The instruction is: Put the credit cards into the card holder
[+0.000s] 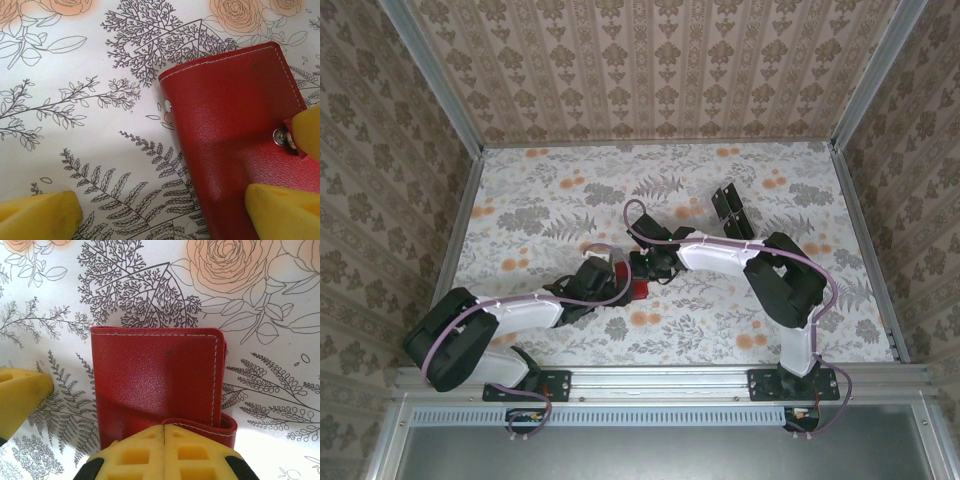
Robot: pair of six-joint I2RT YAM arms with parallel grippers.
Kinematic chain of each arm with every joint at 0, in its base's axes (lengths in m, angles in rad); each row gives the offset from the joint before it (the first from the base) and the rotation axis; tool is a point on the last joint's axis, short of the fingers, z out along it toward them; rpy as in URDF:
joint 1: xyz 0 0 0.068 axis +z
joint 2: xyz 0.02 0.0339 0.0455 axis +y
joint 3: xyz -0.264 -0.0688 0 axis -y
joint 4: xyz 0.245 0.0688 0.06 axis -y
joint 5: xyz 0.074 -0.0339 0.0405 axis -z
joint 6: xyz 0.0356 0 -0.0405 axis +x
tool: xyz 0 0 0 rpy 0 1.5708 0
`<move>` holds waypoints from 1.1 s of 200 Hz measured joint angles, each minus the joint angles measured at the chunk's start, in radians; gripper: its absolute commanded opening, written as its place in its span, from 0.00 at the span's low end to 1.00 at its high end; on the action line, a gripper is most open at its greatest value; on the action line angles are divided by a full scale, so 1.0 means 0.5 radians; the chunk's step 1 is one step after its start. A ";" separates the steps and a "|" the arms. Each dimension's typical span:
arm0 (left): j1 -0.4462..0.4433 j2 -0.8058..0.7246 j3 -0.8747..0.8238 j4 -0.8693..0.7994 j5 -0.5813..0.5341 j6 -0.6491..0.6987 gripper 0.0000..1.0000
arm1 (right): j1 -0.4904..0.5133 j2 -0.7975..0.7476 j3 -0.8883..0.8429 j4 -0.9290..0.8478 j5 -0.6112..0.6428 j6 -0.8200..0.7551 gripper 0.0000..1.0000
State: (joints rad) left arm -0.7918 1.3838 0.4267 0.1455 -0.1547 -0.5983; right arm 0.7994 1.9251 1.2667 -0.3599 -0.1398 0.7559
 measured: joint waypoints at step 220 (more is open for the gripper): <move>0.000 0.009 0.000 0.016 -0.008 0.000 0.98 | 0.004 0.006 0.000 0.031 0.000 0.008 0.00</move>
State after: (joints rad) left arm -0.7918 1.3884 0.4267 0.1535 -0.1585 -0.5983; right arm 0.8013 1.9282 1.2667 -0.3443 -0.1398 0.7597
